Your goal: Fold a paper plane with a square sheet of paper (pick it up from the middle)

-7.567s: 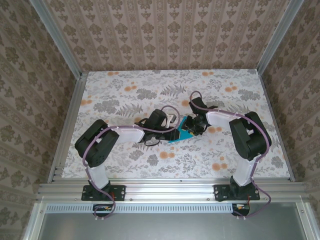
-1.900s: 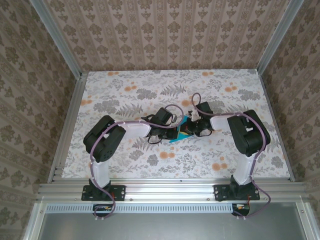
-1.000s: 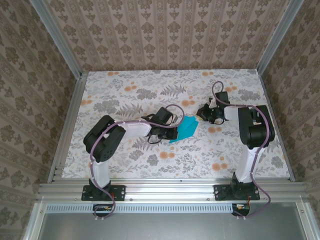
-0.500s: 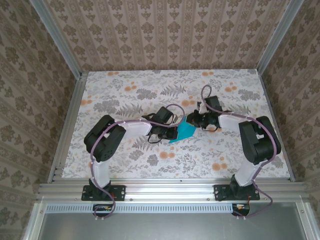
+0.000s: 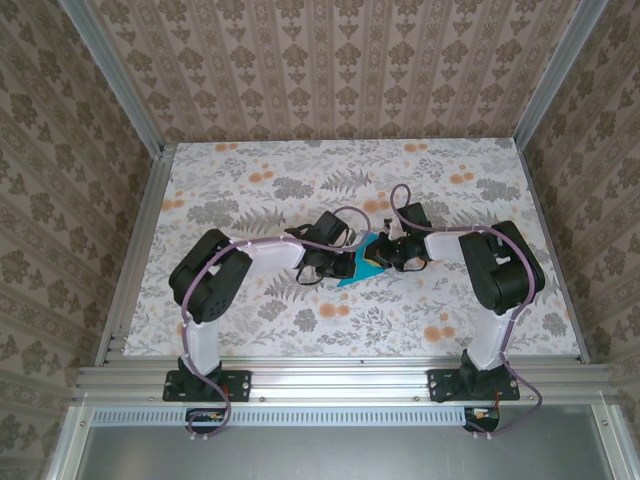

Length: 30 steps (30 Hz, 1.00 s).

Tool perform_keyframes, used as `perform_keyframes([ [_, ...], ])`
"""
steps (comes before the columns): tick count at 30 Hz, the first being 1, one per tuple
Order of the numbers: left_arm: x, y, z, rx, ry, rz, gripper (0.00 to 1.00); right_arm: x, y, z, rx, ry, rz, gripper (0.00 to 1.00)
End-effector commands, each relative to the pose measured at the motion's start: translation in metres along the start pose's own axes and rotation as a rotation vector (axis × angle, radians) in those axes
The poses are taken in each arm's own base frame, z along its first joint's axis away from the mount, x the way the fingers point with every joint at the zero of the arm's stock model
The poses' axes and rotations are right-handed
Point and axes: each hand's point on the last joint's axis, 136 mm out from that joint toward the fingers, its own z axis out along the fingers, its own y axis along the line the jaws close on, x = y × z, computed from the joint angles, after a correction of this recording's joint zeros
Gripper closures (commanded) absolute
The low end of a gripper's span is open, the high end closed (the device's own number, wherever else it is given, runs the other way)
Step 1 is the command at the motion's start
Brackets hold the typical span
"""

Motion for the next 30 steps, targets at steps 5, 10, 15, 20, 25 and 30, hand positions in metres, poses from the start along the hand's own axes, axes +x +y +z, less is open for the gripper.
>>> perform_keyframes([
  [5, 0.001, -0.028, -0.017, 0.111, 0.007, 0.044, 0.88, 0.012, -0.050, 0.010, 0.192, 0.034, 0.108, 0.88],
  [10, 0.014, -0.017, -0.010, 0.092, 0.048, 0.009, 0.88, 0.013, -0.059, 0.011, 0.229, 0.043, 0.135, 0.88],
  [15, 0.021, 0.001, -0.007, 0.019, 0.071, -0.027, 0.88, 0.014, -0.066, 0.011, 0.251, 0.048, 0.148, 0.88],
  [20, 0.020, 0.014, -0.008, -0.021, 0.060, -0.051, 0.88, 0.015, -0.068, 0.011, 0.262, 0.051, 0.148, 0.88],
  [25, 0.026, 0.022, -0.006, -0.044, 0.076, -0.063, 0.90, 0.015, -0.071, 0.011, 0.272, 0.052, 0.151, 0.88],
  [30, 0.033, 0.027, -0.005, -0.052, 0.094, -0.072, 0.91, 0.015, -0.072, 0.011, 0.278, 0.054, 0.150, 0.88],
])
